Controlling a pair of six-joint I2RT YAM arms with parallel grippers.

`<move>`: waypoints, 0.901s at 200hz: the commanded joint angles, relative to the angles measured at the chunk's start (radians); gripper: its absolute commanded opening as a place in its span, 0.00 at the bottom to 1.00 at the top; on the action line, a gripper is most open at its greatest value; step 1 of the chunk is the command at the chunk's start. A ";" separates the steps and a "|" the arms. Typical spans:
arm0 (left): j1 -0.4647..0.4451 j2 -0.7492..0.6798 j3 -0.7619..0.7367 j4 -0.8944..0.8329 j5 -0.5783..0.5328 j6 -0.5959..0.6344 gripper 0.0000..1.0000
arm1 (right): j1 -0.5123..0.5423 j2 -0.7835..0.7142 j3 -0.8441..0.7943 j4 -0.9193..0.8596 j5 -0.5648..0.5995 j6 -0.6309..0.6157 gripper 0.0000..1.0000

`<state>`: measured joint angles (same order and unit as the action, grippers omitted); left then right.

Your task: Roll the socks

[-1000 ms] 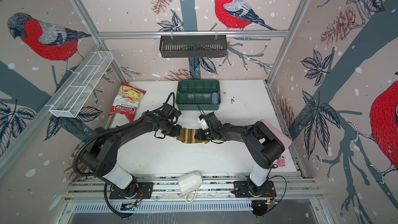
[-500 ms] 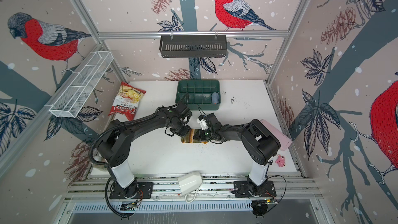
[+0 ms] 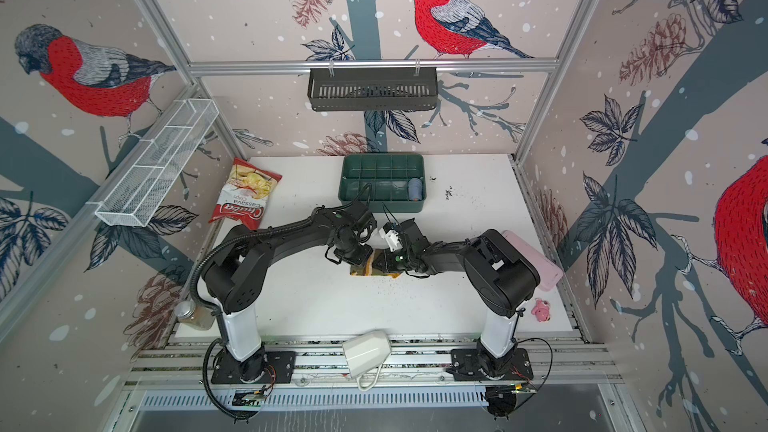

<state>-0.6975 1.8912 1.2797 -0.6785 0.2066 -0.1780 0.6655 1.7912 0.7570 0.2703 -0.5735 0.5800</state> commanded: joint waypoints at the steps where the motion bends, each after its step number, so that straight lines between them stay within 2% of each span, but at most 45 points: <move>1: -0.002 0.004 -0.008 0.016 0.014 -0.006 0.05 | -0.002 -0.010 -0.007 0.004 -0.011 0.017 0.18; 18: 0.000 0.003 -0.014 0.025 0.016 -0.010 0.10 | -0.004 -0.020 -0.010 0.017 -0.018 0.023 0.19; 42: 0.010 -0.007 -0.038 0.048 0.021 -0.019 0.11 | -0.005 -0.037 -0.011 0.038 -0.033 0.032 0.19; 84: 0.053 -0.058 -0.116 0.139 0.111 -0.034 0.15 | -0.003 -0.038 0.001 0.084 -0.074 0.055 0.19; 110: 0.079 -0.080 -0.154 0.178 0.155 -0.037 0.16 | -0.001 -0.026 0.016 0.106 -0.084 0.067 0.18; 146: 0.100 -0.090 -0.199 0.236 0.212 -0.043 0.15 | 0.005 -0.011 0.038 0.129 -0.105 0.081 0.12; 180: 0.111 -0.090 -0.219 0.264 0.229 -0.046 0.15 | 0.016 0.020 0.060 0.133 -0.111 0.087 0.11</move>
<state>-0.5915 1.8061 1.0725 -0.4393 0.4076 -0.2138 0.6739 1.7939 0.8021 0.3687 -0.6628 0.6521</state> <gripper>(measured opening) 0.146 0.112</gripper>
